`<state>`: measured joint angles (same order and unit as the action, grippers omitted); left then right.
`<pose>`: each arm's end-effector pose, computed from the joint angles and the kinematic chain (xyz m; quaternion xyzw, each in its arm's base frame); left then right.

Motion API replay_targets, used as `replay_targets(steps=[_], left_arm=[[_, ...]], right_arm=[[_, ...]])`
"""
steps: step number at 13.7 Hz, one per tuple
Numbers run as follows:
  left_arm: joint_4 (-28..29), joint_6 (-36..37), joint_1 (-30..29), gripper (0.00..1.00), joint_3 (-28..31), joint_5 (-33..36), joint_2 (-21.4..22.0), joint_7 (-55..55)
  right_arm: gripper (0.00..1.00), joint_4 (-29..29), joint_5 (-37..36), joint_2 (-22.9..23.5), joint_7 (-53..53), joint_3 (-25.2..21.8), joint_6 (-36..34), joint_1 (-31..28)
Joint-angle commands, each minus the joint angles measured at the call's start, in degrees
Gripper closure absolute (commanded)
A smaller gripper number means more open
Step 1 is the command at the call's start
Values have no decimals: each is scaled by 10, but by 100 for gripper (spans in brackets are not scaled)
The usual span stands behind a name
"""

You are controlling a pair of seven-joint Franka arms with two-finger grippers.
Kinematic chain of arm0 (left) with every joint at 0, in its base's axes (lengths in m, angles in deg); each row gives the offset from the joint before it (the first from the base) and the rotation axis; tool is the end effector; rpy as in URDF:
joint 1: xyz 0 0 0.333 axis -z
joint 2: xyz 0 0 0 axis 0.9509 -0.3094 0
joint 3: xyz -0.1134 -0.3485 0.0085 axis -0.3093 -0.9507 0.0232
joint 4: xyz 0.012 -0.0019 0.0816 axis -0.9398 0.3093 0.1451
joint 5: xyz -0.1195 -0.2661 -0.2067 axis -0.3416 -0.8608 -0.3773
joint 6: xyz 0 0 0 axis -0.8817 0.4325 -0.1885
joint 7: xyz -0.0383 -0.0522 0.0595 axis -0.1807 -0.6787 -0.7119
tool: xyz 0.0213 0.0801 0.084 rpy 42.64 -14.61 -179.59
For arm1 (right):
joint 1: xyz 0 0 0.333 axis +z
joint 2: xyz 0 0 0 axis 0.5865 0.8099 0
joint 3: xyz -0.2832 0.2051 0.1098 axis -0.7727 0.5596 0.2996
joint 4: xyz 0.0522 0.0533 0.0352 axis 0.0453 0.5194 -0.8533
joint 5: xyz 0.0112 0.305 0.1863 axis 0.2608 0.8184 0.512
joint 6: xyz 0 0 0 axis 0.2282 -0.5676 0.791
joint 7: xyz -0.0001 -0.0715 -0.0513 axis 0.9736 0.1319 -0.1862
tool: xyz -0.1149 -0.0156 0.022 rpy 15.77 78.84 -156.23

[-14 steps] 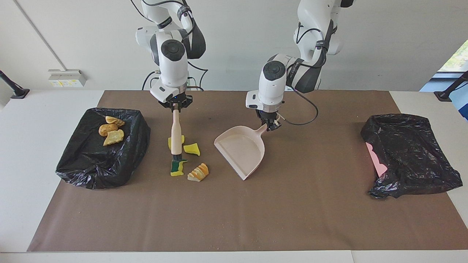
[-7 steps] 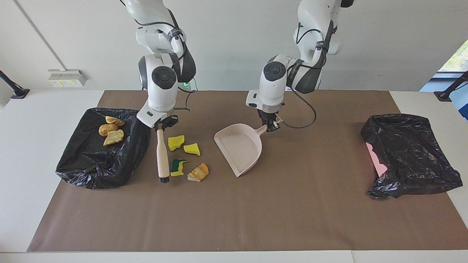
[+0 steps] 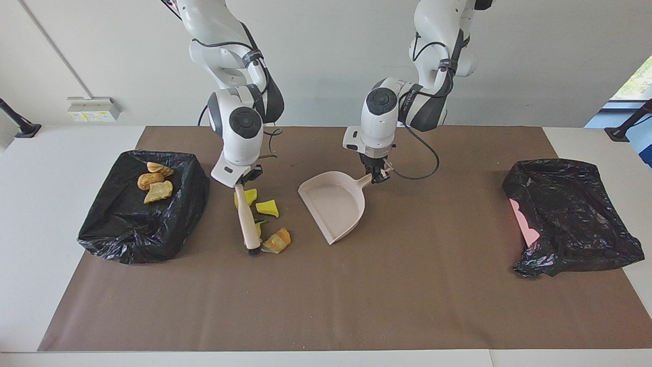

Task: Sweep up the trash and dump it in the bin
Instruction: 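Place the dustpan by the sponge scraps while the right gripper brings the brush, then sweep the sponge scraps into the dustpan with the right gripper's brush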

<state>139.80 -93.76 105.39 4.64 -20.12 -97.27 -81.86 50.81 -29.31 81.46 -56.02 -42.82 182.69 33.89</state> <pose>0.4336 -0.3257 0.4255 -0.8375 0.5430 0.0608 0.0046 0.4995 0.1411 0.4142 0.9730 0.1646 -0.1254 0.1021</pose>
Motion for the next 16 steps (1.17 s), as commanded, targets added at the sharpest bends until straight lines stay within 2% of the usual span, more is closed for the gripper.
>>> replay_targets(steps=[1, 5, 7, 9, 11, 13, 16], left_arm=[[37, -21, 13, 100, 4, 7, 24, -8], [44, -25, 10, 100, 4, 7, 27, -8], [44, -27, 10, 100, 4, 6, 27, -6], [45, -35, 8, 100, 4, 3, 27, -6], [47, -36, 7, 100, 4, 2, 27, -6], [48, -37, 7, 100, 4, 2, 28, -6], [48, -37, 6, 100, 4, 1, 28, -6]], right_arm=[[100, 23, 65, 2, 24, 2, 29, 16], [100, 20, 220, 6, 47, 2, 26, 62], [100, 20, 301, 3, 63, 2, 24, 67], [100, 14, 353, -1, 58, 2, 24, 85], [100, 7, 353, -19, 47, 0, 11, 83], [100, 5, 338, -53, 14, -7, -31, 62], [100, 13, 216, -91, -105, -6, -79, 38]])
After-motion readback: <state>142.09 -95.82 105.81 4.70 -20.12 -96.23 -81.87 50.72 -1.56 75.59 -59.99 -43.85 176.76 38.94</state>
